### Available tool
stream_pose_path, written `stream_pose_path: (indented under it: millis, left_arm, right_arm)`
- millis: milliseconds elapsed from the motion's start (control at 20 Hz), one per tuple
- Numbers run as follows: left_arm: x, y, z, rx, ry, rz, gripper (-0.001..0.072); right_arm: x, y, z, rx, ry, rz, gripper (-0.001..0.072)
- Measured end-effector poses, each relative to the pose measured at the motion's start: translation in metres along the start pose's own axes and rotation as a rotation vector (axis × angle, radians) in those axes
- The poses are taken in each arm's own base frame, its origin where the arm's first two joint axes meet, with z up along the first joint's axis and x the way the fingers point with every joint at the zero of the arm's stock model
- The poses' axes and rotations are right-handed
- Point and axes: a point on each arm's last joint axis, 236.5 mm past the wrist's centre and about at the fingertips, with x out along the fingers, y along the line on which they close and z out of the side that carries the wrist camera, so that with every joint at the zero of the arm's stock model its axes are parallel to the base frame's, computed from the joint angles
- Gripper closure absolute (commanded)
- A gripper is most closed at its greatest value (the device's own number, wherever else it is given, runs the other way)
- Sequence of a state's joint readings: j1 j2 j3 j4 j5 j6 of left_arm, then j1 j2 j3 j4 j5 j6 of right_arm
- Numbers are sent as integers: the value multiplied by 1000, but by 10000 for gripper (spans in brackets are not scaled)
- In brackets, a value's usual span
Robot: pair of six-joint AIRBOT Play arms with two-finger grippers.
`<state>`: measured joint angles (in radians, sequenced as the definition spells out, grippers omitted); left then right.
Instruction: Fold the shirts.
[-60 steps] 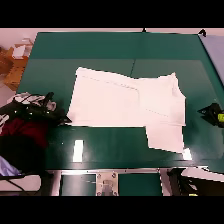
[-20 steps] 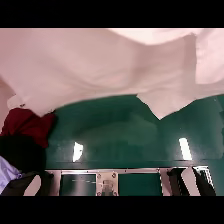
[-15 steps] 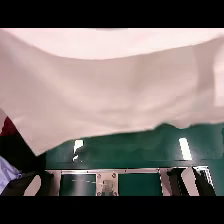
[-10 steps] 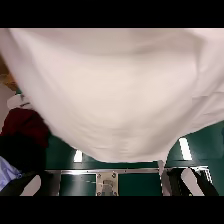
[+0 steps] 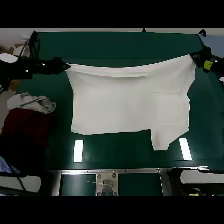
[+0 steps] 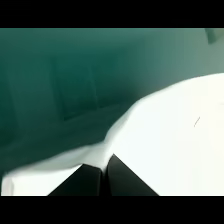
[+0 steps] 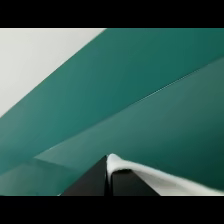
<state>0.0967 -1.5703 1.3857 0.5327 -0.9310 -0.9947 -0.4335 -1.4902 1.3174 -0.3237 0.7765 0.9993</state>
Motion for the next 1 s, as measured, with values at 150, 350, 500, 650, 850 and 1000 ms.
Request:
stream_pose_path:
  millis: [150,350,500,650,850,1000]
  left_arm:
    - [25,22,10,-24,-46,40,685]
    - [37,37,7,-5,-42,85,685]
    - [39,47,-10,30,24,115,685]
    - [42,59,-45,22,137,140,685]
    - [41,76,-89,-23,254,174,685]
    - [41,84,-110,-48,299,190,685]
  right_arm:
    - [31,-26,-1,34,21,-10,699]
    - [42,-55,-8,20,59,-53,699]
    - [33,-88,-24,-12,149,-137,699]
    - [20,-119,-46,-33,247,-219,700]
    - [10,-151,-77,-41,345,-297,699]
    - [7,-167,-93,-41,390,-331,699]
